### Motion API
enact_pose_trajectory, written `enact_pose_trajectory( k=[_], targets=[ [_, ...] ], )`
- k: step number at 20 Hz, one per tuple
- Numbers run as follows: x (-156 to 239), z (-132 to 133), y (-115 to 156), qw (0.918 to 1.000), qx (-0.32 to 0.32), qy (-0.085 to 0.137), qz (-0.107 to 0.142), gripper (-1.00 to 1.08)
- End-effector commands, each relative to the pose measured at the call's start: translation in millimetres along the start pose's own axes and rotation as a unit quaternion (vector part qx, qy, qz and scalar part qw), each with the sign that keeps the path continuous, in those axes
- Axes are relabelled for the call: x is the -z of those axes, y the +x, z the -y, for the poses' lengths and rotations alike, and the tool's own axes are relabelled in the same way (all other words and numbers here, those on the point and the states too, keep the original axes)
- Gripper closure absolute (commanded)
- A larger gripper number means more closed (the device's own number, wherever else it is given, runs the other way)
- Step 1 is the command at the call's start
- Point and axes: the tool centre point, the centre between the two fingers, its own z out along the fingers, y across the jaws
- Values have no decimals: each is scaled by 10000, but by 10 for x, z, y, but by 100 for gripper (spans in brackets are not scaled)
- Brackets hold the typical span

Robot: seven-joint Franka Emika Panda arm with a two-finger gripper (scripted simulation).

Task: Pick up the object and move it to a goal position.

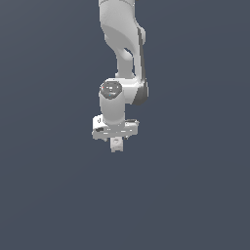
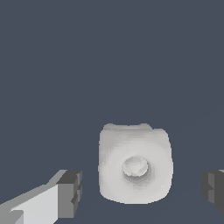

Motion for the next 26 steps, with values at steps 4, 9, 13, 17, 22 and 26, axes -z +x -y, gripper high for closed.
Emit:
enact_pose_trajectory(
  k=[4,9,13,17,22,26],
  targets=[
    [-228,1,-13,10000,8,2,3,-92],
    [-425,2,-16,10000,17,2,1,-92],
    [-467,1,-8,10000,20,2,1,-92],
    [-467,1,-8,10000,20,2,1,108],
    [-467,1,-8,10000,20,2,1,108],
    [-450,6,-9,10000,20,2,1,108]
  ],
)
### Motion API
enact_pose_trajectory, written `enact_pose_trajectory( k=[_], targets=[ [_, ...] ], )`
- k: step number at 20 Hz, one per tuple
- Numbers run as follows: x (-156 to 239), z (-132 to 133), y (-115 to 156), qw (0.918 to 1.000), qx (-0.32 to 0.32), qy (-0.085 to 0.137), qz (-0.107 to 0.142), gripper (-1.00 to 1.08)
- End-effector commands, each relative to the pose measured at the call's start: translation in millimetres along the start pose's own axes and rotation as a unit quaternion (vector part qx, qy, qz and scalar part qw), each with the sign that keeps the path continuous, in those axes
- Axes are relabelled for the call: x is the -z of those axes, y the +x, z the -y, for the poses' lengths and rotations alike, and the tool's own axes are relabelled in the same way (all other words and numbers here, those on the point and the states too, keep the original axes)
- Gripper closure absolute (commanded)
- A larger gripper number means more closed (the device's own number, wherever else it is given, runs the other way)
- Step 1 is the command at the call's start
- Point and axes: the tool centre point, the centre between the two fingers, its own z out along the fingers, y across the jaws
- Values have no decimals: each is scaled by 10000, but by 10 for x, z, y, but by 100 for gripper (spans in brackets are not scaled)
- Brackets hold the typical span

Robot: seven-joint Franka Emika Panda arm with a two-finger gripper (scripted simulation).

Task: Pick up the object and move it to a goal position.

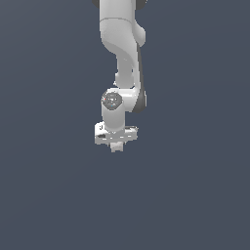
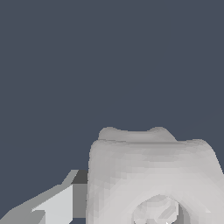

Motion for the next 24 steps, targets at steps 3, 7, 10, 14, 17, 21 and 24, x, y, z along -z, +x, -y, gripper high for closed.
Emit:
enact_pose_trajectory(
  k=[3,7,10,14,17,21,24],
  targets=[
    [63,37,4,10000,2,0,-1,108],
    [215,123,12,10000,2,0,-1,108],
    [391,220,20,10000,0,-3,-1,108],
    [707,395,36,10000,0,-3,-1,108],
    [995,558,52,10000,1,-6,0,108],
    [1431,800,78,10000,2,-9,0,108],
    [1767,985,98,10000,2,-9,0,108]
  ],
)
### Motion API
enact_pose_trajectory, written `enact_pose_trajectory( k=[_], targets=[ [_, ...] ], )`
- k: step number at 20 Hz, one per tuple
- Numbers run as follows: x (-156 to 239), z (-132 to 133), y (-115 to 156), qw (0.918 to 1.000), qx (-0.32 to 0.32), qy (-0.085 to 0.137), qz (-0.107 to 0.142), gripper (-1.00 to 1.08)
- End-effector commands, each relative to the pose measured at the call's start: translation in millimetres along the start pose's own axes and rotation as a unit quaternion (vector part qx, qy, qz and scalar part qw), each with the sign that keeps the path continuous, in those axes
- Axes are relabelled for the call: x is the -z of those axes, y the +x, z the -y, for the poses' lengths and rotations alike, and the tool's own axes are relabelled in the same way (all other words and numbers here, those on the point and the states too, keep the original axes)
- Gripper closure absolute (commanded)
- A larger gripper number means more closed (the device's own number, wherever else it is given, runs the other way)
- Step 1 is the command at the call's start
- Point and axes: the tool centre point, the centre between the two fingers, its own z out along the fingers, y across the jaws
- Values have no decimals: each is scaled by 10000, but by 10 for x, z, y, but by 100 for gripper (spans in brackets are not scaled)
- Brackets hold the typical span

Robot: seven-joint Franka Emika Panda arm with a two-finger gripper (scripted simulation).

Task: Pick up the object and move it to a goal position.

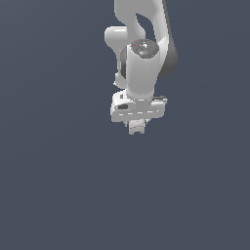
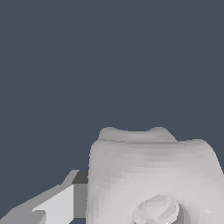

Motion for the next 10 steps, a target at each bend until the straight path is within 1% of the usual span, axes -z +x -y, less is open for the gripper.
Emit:
enact_pose_trajectory(
  k=[1,10],
  targets=[
    [283,155,12,10000,-1,-1,2,108],
    [1241,683,85,10000,-1,-1,2,108]
  ],
)
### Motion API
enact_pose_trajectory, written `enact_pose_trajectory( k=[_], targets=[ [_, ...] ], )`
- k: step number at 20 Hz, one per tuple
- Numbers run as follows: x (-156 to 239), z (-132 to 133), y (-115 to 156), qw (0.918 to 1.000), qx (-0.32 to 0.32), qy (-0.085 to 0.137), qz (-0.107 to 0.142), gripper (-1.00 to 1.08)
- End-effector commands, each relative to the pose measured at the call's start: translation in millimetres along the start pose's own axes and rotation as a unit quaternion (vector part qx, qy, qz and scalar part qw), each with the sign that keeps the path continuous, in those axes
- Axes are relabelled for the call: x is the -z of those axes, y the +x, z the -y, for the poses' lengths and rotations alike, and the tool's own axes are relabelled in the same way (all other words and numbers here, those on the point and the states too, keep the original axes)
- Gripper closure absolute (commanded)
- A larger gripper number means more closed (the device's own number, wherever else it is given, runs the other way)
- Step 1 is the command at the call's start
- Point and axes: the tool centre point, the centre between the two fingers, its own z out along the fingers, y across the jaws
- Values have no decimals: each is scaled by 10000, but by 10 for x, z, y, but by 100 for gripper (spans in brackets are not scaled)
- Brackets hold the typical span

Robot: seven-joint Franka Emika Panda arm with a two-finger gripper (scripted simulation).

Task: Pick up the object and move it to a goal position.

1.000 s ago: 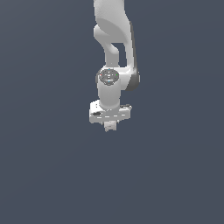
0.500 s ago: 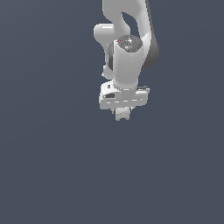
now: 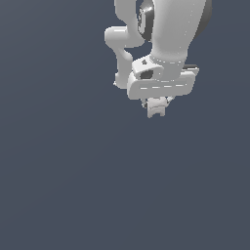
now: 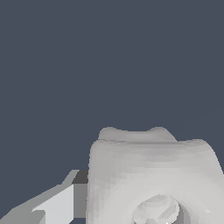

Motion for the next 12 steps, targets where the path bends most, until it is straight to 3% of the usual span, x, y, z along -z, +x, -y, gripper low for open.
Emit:
enact_pose_trajectory(
  k=[1,12],
  targets=[
    [262,144,16,10000,-2,-1,5,108],
    [1213,668,126,10000,-4,6,4,108]
  ],
)
